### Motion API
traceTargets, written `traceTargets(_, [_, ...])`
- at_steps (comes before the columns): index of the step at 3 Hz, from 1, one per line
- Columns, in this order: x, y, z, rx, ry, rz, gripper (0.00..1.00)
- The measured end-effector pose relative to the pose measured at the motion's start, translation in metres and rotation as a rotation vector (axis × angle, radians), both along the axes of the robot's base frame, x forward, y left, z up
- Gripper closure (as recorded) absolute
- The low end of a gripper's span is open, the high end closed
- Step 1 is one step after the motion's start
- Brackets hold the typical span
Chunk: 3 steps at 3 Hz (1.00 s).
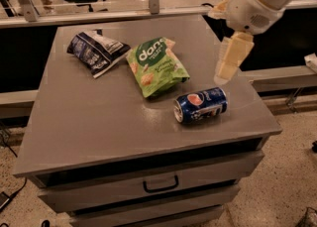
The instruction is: Pick blue chip bag
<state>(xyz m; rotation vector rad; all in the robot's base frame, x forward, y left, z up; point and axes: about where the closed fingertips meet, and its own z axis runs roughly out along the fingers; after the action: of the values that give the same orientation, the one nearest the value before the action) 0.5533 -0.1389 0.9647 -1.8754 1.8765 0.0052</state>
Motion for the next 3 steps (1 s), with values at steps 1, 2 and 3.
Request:
traceTargets(1, [0.055, 0.044, -0.009, 0.053, -0.003, 0.085, 0.00])
traceTargets(2, [0.101, 0.130, -0.004, 0.122, 0.035, 0.156, 0.00])
traceTargets(3, [0.126, 0.202, 0.004, 0.163, 0.068, 0.183, 0.00])
